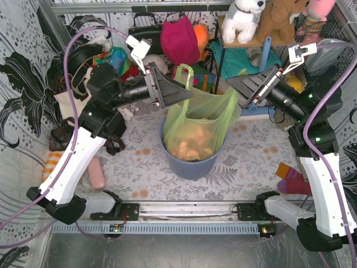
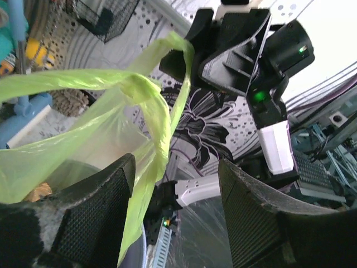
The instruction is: Tie the trash bag
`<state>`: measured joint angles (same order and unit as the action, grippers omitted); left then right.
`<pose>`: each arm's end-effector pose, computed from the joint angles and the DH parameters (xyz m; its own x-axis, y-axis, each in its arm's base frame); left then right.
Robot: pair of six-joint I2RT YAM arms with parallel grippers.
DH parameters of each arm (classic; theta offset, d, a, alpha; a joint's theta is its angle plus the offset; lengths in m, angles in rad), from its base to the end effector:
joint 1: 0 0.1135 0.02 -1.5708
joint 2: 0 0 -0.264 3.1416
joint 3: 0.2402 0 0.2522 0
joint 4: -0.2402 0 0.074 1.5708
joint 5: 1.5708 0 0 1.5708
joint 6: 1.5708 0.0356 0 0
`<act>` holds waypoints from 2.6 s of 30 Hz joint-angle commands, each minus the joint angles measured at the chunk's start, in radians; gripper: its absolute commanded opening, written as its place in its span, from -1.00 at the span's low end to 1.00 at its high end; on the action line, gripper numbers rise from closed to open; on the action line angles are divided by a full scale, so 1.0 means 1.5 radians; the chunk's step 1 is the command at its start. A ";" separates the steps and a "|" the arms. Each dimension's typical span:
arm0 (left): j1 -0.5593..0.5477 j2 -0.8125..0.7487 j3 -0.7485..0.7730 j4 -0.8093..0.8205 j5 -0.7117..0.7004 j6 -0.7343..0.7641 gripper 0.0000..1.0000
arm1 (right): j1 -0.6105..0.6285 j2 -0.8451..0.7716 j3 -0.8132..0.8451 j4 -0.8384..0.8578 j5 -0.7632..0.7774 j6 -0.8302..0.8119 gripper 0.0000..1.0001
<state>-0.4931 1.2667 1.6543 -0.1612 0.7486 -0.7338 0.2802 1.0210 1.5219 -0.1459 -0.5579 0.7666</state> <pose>0.2022 -0.1362 0.5360 -0.4767 -0.3008 -0.8260 0.8238 0.1749 -0.5391 0.1541 0.0640 0.5451 -0.2531 0.5396 -0.8030 -0.7443 0.4217 0.5179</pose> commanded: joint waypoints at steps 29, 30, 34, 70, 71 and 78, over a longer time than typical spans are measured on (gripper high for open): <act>-0.036 -0.063 -0.078 0.135 -0.170 -0.041 0.29 | 0.002 0.009 -0.082 0.196 -0.041 0.133 -0.13; -0.037 -0.053 -0.064 0.146 -0.160 -0.046 0.29 | 0.002 0.021 -0.073 0.197 -0.042 0.136 -0.13; -0.036 0.027 0.099 0.116 -0.142 -0.032 0.31 | 0.002 0.089 0.064 0.187 -0.058 0.137 -0.16; -0.134 0.144 0.113 0.117 -0.124 -0.015 0.43 | 0.002 0.041 0.019 0.140 -0.018 0.109 -0.20; -0.135 0.159 0.158 0.108 -0.119 -0.012 0.41 | 0.002 0.043 0.027 0.138 -0.019 0.108 -0.20; -0.122 0.214 0.426 0.028 -0.129 0.021 0.16 | 0.002 0.088 0.162 0.119 -0.041 0.099 -0.21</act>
<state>-0.6884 1.6150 2.1418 -0.1383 0.5575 -0.7536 0.2802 1.1378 1.6375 -0.0055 -0.5968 0.9306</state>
